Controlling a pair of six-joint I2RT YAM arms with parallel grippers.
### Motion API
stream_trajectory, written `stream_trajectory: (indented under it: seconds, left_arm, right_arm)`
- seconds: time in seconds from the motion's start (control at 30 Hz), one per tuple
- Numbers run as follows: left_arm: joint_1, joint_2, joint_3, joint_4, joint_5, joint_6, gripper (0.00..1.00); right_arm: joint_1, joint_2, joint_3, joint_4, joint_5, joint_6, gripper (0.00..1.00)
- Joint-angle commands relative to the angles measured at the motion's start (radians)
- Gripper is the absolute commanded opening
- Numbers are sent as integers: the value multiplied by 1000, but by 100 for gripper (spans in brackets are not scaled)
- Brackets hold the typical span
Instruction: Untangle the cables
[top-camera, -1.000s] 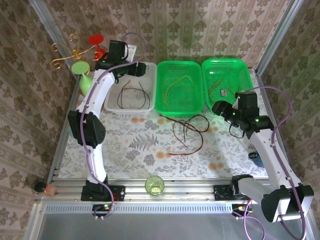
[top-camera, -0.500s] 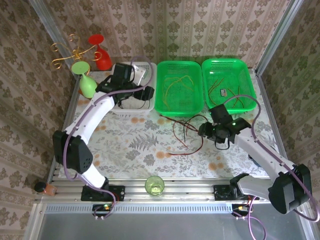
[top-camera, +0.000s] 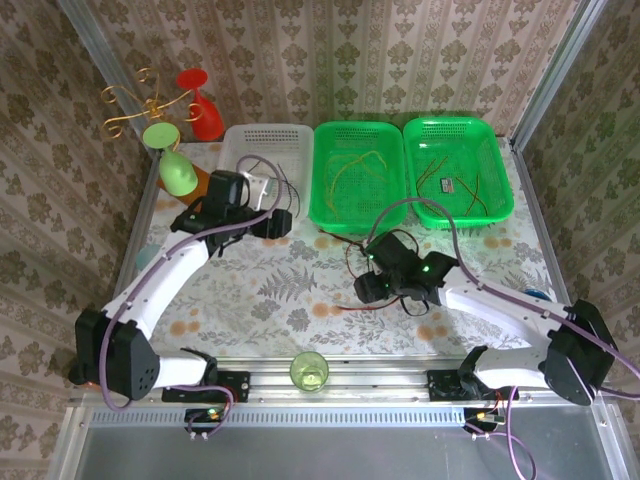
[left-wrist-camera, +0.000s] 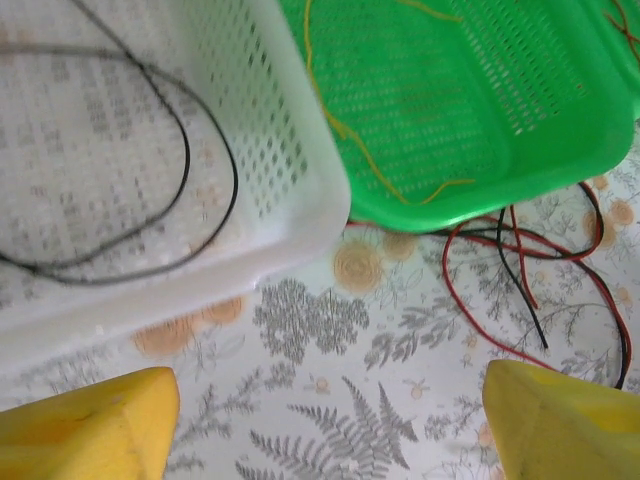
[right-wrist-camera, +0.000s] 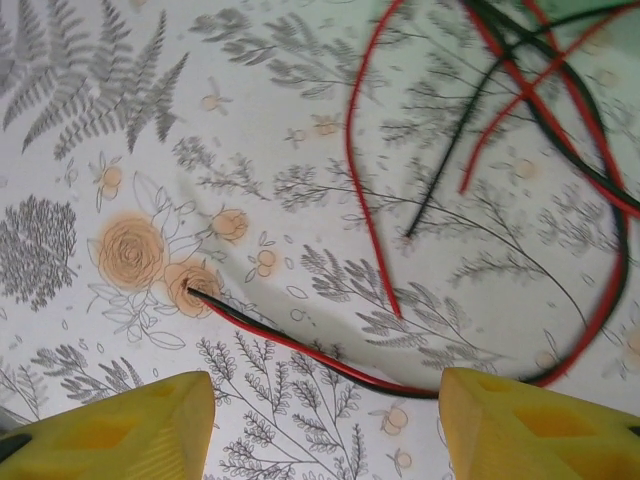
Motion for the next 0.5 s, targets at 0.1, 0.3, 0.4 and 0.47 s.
stream_trajectory:
  seconds: [0.1, 0.3, 0.4, 0.47]
  left_arm:
    - [4, -117, -141, 51, 7, -157, 78]
    - [5, -182, -188, 16, -3, -166, 78]
    - [6, -200, -195, -6, -4, -169, 78]
    - [8, -215, -206, -10, -3, -176, 78]
  right_arm:
    - [55, 129, 60, 28, -41, -217, 62]
    - [93, 233, 78, 27, -58, -319, 60]
    - [94, 269, 87, 49, -96, -345, 55]
    - [93, 295, 106, 39, -119, -351, 52]
